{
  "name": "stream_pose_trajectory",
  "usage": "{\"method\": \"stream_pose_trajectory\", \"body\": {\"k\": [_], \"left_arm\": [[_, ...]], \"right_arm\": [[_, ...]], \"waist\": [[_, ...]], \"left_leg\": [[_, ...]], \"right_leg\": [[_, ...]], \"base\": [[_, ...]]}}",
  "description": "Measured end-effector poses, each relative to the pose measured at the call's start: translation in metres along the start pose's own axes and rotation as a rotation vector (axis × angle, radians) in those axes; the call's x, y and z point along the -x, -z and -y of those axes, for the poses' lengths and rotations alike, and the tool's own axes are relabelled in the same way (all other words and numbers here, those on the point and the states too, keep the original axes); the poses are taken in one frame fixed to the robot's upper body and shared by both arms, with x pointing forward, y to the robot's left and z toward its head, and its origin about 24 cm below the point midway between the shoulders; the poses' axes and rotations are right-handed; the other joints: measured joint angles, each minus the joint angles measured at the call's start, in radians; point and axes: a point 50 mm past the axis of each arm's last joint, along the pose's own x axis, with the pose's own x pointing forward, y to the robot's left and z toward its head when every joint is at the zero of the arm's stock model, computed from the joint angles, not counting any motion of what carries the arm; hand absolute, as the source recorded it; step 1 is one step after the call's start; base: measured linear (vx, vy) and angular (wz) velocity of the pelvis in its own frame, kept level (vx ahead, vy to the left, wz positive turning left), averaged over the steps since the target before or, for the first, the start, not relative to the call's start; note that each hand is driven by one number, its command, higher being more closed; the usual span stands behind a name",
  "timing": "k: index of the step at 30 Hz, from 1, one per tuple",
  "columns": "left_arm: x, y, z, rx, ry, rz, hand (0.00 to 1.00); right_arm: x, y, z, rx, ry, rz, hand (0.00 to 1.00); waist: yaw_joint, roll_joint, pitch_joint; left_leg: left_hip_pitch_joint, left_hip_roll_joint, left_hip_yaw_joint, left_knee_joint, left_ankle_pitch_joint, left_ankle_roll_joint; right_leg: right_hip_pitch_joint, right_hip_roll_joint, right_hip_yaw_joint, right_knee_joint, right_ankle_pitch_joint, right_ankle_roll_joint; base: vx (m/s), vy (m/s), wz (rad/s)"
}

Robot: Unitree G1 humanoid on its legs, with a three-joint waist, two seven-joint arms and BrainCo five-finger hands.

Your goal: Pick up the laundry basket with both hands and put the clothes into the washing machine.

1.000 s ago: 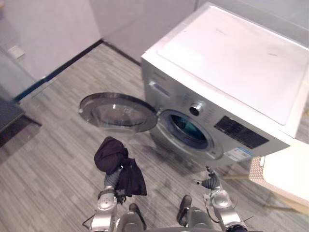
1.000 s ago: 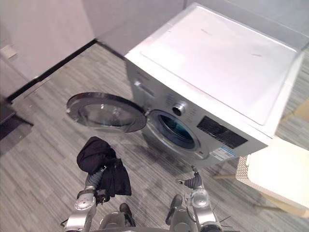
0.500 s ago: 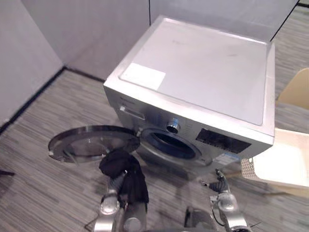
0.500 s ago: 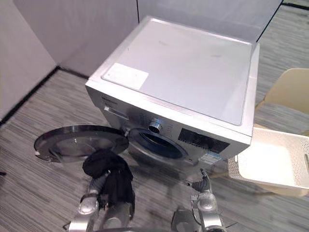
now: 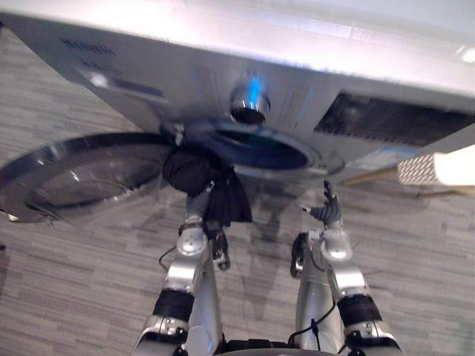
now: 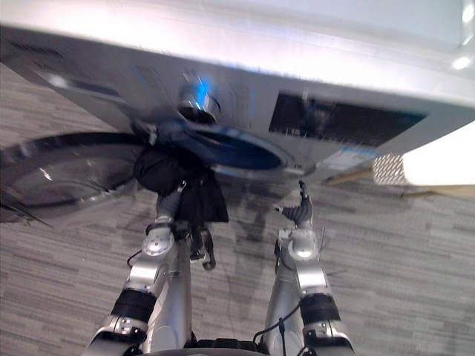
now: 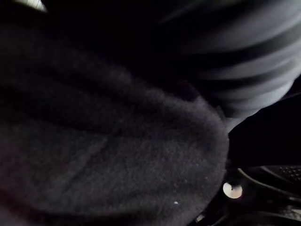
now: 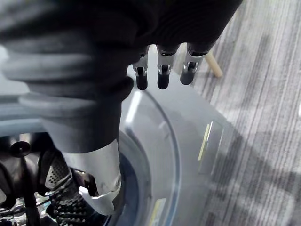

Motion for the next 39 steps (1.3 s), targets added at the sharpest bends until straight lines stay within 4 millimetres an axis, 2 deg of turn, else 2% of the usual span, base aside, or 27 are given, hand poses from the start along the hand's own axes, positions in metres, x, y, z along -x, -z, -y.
{"method": "stream_pose_trajectory", "body": {"k": [3,5,6,8,9,11,12,13,16,18,19,20,26,30,33,35,38,39], "left_arm": [[-0.014,-0.034,0.012,0.02,0.02,0.114,1.0],[-0.025,-0.075,0.021,0.041,0.031,0.251,1.0],[-0.027,-0.087,0.022,0.045,0.03,0.288,1.0],[-0.035,-0.134,0.019,0.039,0.004,0.446,1.0],[-0.038,-0.146,0.019,0.032,-0.002,0.484,1.0],[-0.042,-0.207,0.013,0.002,-0.04,0.672,1.0],[-0.042,-0.223,0.009,-0.01,-0.059,0.722,1.0],[-0.039,-0.255,0.002,-0.028,-0.097,0.824,1.0],[-0.02,-0.324,-0.004,-0.02,-0.158,1.04,1.0],[-0.013,-0.347,-0.001,-0.03,-0.177,1.104,1.0],[-0.009,-0.354,0.0,-0.027,-0.185,1.129,1.0],[-0.006,-0.359,0.001,-0.026,-0.204,1.154,0.0],[-0.009,-0.371,-0.01,-0.101,-0.342,1.181,0.0],[-0.028,-0.36,-0.007,-0.149,-0.314,1.083,0.0],[-0.052,-0.332,-0.003,-0.229,-0.259,0.925,0.0],[-0.067,-0.302,0.002,-0.344,-0.212,0.82,0.0],[-0.076,-0.275,0.007,-0.541,-0.168,0.755,0.0],[-0.077,-0.272,0.009,-0.576,-0.161,0.752,0.0]], "right_arm": [[-0.008,-0.029,-0.004,-0.031,0.009,0.102,0.0],[-0.014,-0.046,-0.006,-0.044,0.009,0.154,0.0],[-0.015,-0.049,-0.006,-0.046,0.009,0.164,0.0],[-0.016,-0.062,-0.008,-0.063,0.005,0.211,0.0],[-0.016,-0.063,-0.008,-0.066,0.005,0.219,0.0],[-0.015,-0.072,-0.004,-0.093,0.011,0.267,0.0],[-0.015,-0.074,-0.004,-0.097,0.011,0.277,0.0],[-0.016,-0.077,-0.004,-0.103,0.013,0.295,0.0],[-0.015,-0.081,-0.003,-0.119,0.021,0.324,0.0],[-0.016,-0.082,-0.001,-0.138,0.036,0.328,0.0],[-0.015,-0.083,-0.002,-0.149,0.035,0.331,0.0],[-0.015,-0.084,-0.002,-0.159,0.036,0.341,0.0],[-0.014,-0.086,0.0,-0.171,0.043,0.361,0.0],[-0.016,-0.084,0.004,-0.183,0.068,0.348,0.0],[-0.018,-0.082,0.008,-0.181,0.083,0.338,0.0],[-0.019,-0.081,0.01,-0.168,0.081,0.335,0.0],[-0.02,-0.081,0.012,-0.163,0.081,0.334,0.0],[-0.02,-0.081,0.012,-0.168,0.08,0.332,0.0]], "waist": [[-0.004,-0.001,0.026],[-0.007,-0.003,0.035],[-0.009,-0.003,0.035],[-0.025,-0.002,0.037],[-0.028,-0.002,0.037],[-0.043,-0.003,0.038],[-0.051,-0.005,0.04],[-0.057,-0.012,0.045],[-0.078,-0.017,0.049],[-0.084,-0.022,0.056],[-0.087,-0.022,0.056],[-0.087,-0.023,0.057],[-0.09,-0.026,0.059],[-0.091,-0.026,0.059],[-0.087,-0.026,0.059],[-0.087,-0.027,0.059],[-0.086,-0.037,0.063],[-0.085,-0.037,0.063]], "left_leg": [[-0.122,0.02,-0.006,0.074,-0.002,0.0],[-0.223,0.035,-0.005,0.13,-0.001,0.001],[-0.245,0.037,-0.004,0.14,-0.001,0.001],[-0.315,0.058,-0.006,0.173,0.002,0.007],[-0.327,0.065,-0.006,0.18,0.003,0.007],[-0.366,0.071,-0.002,0.188,0.004,0.007],[-0.373,0.073,-0.002,0.19,0.006,0.009],[-0.382,0.084,-0.002,0.195,0.006,0.009],[-0.413,0.084,-0.01,0.197,0.006,0.009],[-0.421,0.084,-0.012,0.197,0.006,0.009],[-0.43,0.084,-0.015,0.197,0.006,0.009],[-0.441,0.084,-0.017,0.197,0.006,0.009],[-0.477,0.088,-0.037,0.215,0.006,0.009],[-0.49,0.078,-0.055,0.224,0.009,0.008],[-0.496,0.062,-0.064,0.22,0.02,0.004],[-0.499,0.056,-0.066,0.215,0.028,0.007],[-0.499,0.047,-0.069,0.214,0.034,0.005],[-0.499,0.047,-0.069,0.214,0.036,0.006]], "right_leg": [[-0.137,0.018,0.024,0.083,-0.002,-0.003],[-0.257,0.038,0.052,0.146,-0.002,-0.003],[-0.282,0.041,0.058,0.158,-0.001,-0.003],[-0.358,0.06,0.068,0.182,0.011,-0.003],[-0.371,0.068,0.069,0.185,0.015,-0.001],[-0.417,0.077,0.078,0.191,0.025,-0.002],[-0.424,0.079,0.079,0.193,0.026,-0.002],[-0.435,0.088,0.078,0.194,0.027,-0.003],[-0.459,0.089,0.07,0.193,0.028,-0.004],[-0.466,0.09,0.066,0.192,0.028,-0.004],[-0.472,0.093,0.062,0.191,0.028,-0.004],[-0.481,0.097,0.06,0.191,0.028,-0.004],[-0.501,0.102,0.048,0.197,0.028,-0.004],[-0.501,0.09,0.035,0.213,0.027,-0.005],[-0.501,0.08,0.032,0.216,0.026,-0.005],[-0.501,0.07,0.028,0.217,0.026,-0.005],[-0.501,0.067,0.029,0.225,0.025,-0.006],[-0.501,0.066,0.029,0.226,0.025,-0.007]], "base": [[-0.17,-0.048,-0.13],[-0.16,-0.074,-0.13],[-0.13,-0.072,-0.16],[-0.09,-0.054,-0.2],[-0.07,-0.044,-0.22],[-0.04,-0.038,-0.11],[-0.02,-0.047,-0.07],[-0.01,-0.044,-0.09],[0.01,-0.025,-0.01],[0.0,0.0,0.0],[0.0,0.0,0.0],[0.0,0.0,0.0],[0.0,-0.004,-0.01],[0.0,-0.011,0.1],[-0.01,-0.027,0.15],[0.0,-0.026,0.14],[0.0,-0.021,0.08],[0.0,-0.03,0.07]]}}
